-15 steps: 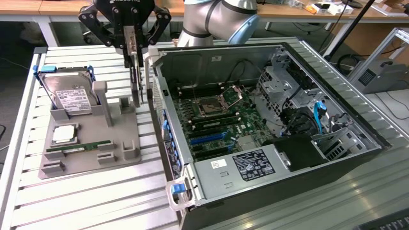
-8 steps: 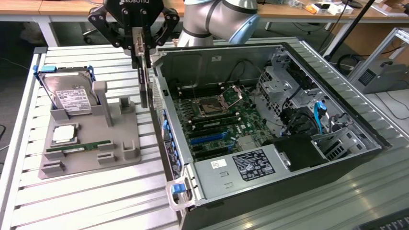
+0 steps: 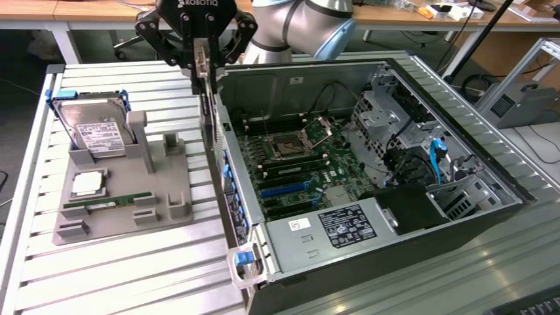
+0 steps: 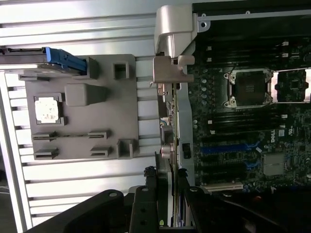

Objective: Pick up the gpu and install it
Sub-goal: 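Pick up the gpu and move the gpu toward the slot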

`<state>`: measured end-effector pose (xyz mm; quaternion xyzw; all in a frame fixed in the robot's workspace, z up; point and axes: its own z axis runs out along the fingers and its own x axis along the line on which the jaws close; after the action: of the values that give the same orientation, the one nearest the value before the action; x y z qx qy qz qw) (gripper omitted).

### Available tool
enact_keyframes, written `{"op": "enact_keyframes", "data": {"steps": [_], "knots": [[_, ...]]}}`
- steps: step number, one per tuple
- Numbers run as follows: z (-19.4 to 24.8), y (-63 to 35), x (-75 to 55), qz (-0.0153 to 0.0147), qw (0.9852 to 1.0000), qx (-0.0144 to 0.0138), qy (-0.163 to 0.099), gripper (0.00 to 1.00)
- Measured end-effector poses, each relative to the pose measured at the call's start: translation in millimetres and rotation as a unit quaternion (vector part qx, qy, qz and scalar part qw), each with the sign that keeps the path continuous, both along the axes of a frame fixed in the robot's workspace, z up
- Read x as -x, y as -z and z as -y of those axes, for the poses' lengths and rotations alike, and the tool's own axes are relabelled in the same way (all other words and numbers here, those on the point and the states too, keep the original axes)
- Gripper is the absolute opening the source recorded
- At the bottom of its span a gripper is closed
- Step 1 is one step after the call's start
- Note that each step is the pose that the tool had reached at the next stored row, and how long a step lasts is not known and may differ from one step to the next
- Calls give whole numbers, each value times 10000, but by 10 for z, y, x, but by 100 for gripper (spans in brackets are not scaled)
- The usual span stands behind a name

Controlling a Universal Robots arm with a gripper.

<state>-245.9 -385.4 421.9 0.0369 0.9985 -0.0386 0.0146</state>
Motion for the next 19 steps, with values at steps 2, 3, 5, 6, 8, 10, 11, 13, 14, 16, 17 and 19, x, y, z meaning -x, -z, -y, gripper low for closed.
{"op": "enact_keyframes", "data": {"steps": [2,3,5,6,8,10,11,13,14,16,17,19], "knots": [[6,0,-41,0,10000,0,0,27],[9,0,-51,0,10000,0,0,27],[15,0,-74,0,10000,0,0,27],[17,0,-86,0,10000,0,0,27],[21,0,-107,0,10000,0,0,27],[27,0,-138,0,10000,1,0,27],[31,0,-155,0,10000,1,0,27],[36,0,-183,0,10000,2,0,27],[38,0,-192,0,10000,2,0,27],[41,0,-211,0,10000,2,0,27],[43,0,-220,0,10000,2,0,27],[46,0,-239,0,10000,3,0,27]]}}
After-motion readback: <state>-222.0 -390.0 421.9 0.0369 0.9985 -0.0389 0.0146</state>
